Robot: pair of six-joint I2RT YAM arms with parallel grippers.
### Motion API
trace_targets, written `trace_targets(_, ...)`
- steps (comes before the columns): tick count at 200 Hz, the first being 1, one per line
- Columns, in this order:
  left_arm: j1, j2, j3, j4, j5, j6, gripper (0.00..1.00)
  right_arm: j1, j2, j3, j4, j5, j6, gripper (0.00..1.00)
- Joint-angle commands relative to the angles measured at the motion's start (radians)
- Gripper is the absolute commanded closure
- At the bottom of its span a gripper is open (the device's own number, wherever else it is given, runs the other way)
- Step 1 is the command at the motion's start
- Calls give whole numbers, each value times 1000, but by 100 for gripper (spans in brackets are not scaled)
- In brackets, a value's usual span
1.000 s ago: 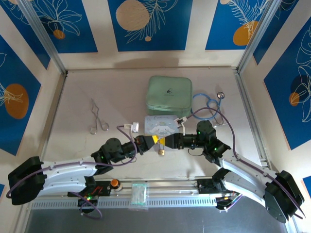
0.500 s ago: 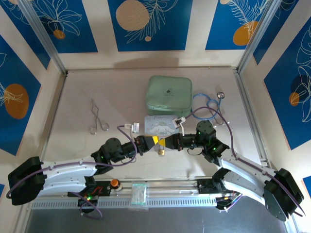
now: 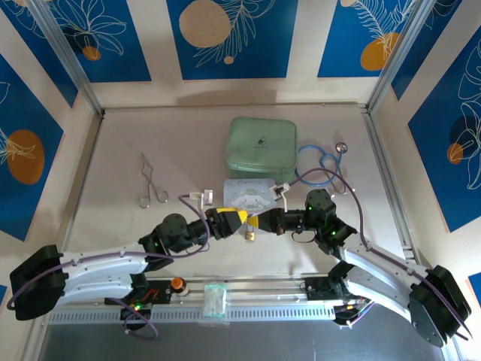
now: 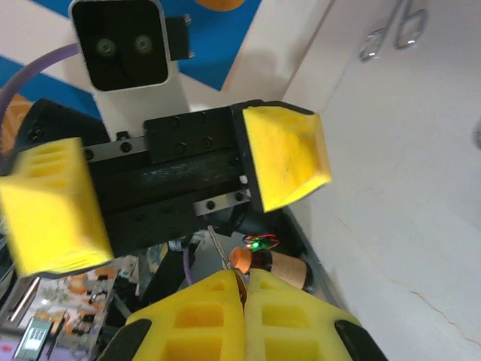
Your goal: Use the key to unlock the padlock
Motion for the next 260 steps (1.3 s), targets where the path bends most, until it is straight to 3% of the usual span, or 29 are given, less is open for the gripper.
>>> trace_targets(1, 6, -47, 38, -215, -110, 28, 1, -10, -30, 18, -192, 114, -61, 100)
trace_targets(32, 6, -26, 130, -489, -155, 54, 1, -8, -33, 57, -400, 301, -115, 100)
trace_targets(52, 5, 47, 202, -632, -146, 70, 1, -9, -32, 56, -445, 377, -117, 100)
trace_targets(63, 5, 102, 233, -661, -118, 85, 9, -8, -28, 60, -478, 410, -117, 100)
trace_targets(74, 2, 168, 267, -688, -93, 101, 11, -6, -25, 65, -507, 434, -126, 100)
trace_targets(108, -12, 314, 260, -564, -57, 105, 20, -6, -34, 75, -629, 548, -115, 100)
trace_targets(161, -16, 528, 236, -314, -47, 78, 32, -11, -65, 41, -650, 536, -113, 100)
trace_targets(218, -69, 675, 319, -373, -105, 54, 37, -14, -94, 14, -675, 540, -111, 100)
trace_targets(260, -117, 744, 365, -376, -121, 14, 49, -16, -98, -11, -665, 540, -100, 100)
